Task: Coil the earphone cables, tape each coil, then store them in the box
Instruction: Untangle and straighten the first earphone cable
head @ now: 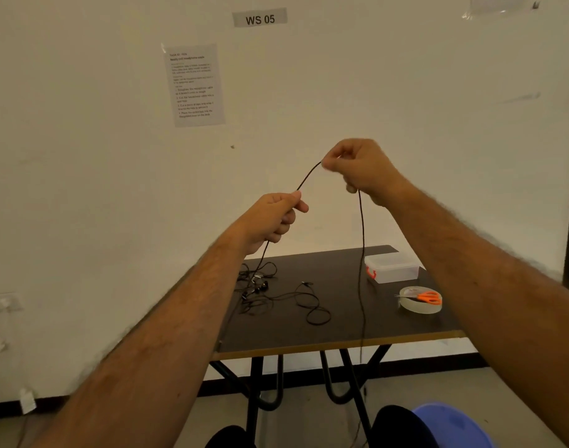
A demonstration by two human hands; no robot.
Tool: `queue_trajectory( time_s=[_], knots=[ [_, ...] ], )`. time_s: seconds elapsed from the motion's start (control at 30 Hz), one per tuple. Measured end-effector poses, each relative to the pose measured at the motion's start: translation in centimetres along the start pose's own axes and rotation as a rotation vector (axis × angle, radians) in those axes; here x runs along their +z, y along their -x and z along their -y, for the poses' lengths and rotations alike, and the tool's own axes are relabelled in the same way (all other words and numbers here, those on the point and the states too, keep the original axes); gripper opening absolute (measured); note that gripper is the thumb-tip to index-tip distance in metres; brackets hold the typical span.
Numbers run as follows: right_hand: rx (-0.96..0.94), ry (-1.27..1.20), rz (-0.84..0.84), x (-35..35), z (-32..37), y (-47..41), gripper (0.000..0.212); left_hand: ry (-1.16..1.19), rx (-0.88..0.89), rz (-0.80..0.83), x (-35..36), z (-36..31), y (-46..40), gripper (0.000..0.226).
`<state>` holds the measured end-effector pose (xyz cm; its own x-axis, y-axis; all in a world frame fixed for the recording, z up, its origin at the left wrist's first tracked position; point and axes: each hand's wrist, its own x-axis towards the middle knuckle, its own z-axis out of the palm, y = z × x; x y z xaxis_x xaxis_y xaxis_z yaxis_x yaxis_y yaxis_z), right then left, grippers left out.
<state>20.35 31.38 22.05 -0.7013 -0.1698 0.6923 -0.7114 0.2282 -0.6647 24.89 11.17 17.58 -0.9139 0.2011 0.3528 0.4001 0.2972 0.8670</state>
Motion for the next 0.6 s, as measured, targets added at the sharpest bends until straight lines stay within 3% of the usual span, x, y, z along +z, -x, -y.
queue_trajectory(
  time_s=[0.07, 0.1, 0.2, 0.27, 0.33, 0.4, 0.5, 0.6],
  knots=[
    [0.05, -0.127, -0.176, -0.5, -0.5, -0.2, 0.008, 0.073, -0.021, 0.003, -0.3, 1.0, 0.5, 0.035],
    [0.1, -0.191, -0.17, -0.8, -0.7, 0.0, 0.006, 0.105, -0.028, 0.005, -0.3, 1.4, 0.6, 0.035],
    [0.264, -0.265, 0.22, -1.2, -0.9, 1.0, 0.023, 0.142, -0.044, 0.003, -0.1, 2.0, 0.8, 0.034],
    [0.289, -0.144, 0.534, -0.8, -0.9, 1.9, 0.043, 0.137, -0.039, 0.012, 0.4, 1.7, 0.7, 0.034],
    [0.24, -0.038, 0.685, -0.1, -0.8, 2.3, 0.052, 0.113, -0.022, 0.032, 1.0, 1.1, 0.6, 0.035],
    [0.147, -0.008, 0.646, 0.7, -0.7, 2.2, 0.038, 0.079, -0.008, 0.052, 1.4, 0.6, 0.6, 0.036],
    [0.02, 0.004, 0.417, 0.9, -0.5, 1.9, 0.009, 0.068, -0.017, 0.055, 1.6, 0.8, 0.6, 0.036],
    [-0.036, 0.02, 0.186, 0.5, -0.7, 1.5, 0.006, 0.117, -0.05, 0.052, 1.2, 1.7, 0.8, 0.036]
  ],
)
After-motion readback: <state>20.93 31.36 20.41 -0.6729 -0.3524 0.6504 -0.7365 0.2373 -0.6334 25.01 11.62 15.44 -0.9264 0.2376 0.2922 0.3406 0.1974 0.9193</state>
